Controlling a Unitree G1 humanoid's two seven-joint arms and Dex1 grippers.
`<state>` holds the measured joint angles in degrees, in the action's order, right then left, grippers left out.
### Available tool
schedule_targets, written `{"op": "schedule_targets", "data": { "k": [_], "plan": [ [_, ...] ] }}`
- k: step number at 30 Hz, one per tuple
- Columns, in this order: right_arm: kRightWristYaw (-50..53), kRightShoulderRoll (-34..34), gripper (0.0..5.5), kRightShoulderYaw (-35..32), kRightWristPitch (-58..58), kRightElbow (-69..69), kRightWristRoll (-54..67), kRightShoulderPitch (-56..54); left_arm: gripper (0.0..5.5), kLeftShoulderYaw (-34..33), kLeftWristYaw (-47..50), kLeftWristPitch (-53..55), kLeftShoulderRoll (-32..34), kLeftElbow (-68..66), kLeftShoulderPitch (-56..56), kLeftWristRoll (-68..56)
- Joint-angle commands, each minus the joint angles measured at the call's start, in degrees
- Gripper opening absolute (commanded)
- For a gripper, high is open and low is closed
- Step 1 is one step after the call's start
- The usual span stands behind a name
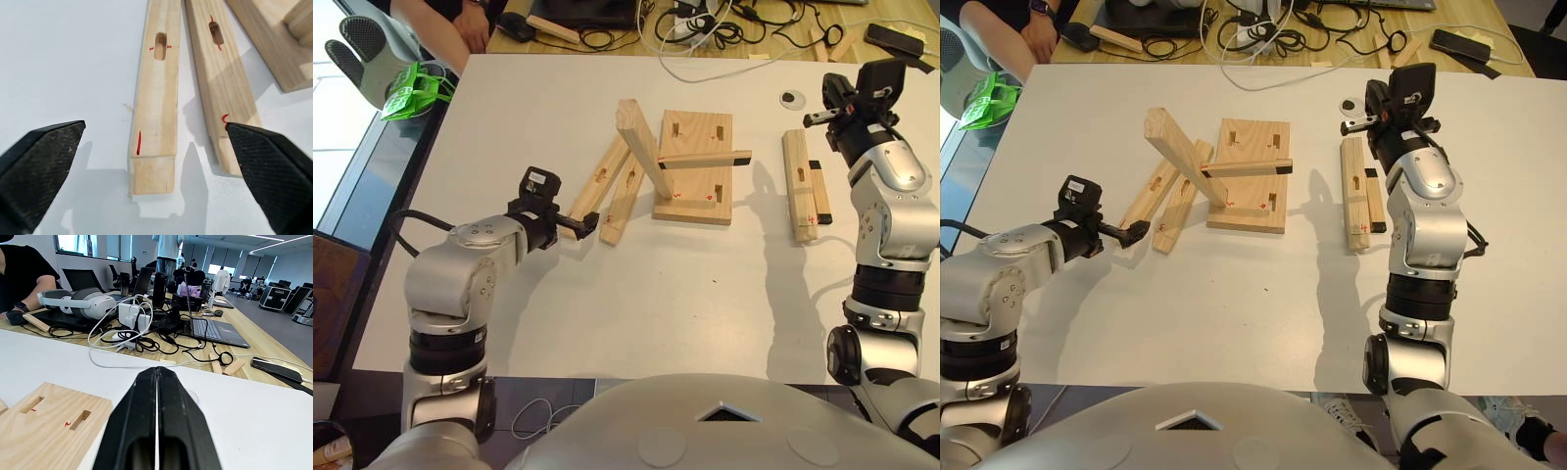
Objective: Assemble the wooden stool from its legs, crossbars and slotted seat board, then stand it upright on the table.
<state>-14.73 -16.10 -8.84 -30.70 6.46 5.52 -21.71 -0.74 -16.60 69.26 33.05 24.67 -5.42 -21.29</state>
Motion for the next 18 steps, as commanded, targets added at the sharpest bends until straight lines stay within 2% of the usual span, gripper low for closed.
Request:
{"op": "schedule_targets", "data": {
  "k": [1,5,12,18],
  "plan": [
    [0.12,0.45,0.0,0.89,-1.2,1.02,1.27,-1.71,5.36,3.08,-2.83,-4.73,1.87,-5.72,2.27,2.23],
    [0.24,0.18,0.0,1.33,-1.35,1.31,1.72,-1.83,5.36,3.67,-4.15,-7.53,1.44,-8.55,2.88,3.27],
    [1.05,0.13,0.0,2.13,-0.98,0.91,1.46,-1.83,4.16,3.71,-5.6,-11.31,-1.02,-14.78,-1.15,3.55],
    [1.21,0.0,0.0,2.06,-1.22,0.77,1.82,-3.31,3.26,3.3,-5.87,-10.51,-2.29,-16.55,-3.01,3.46]
  ]
}}
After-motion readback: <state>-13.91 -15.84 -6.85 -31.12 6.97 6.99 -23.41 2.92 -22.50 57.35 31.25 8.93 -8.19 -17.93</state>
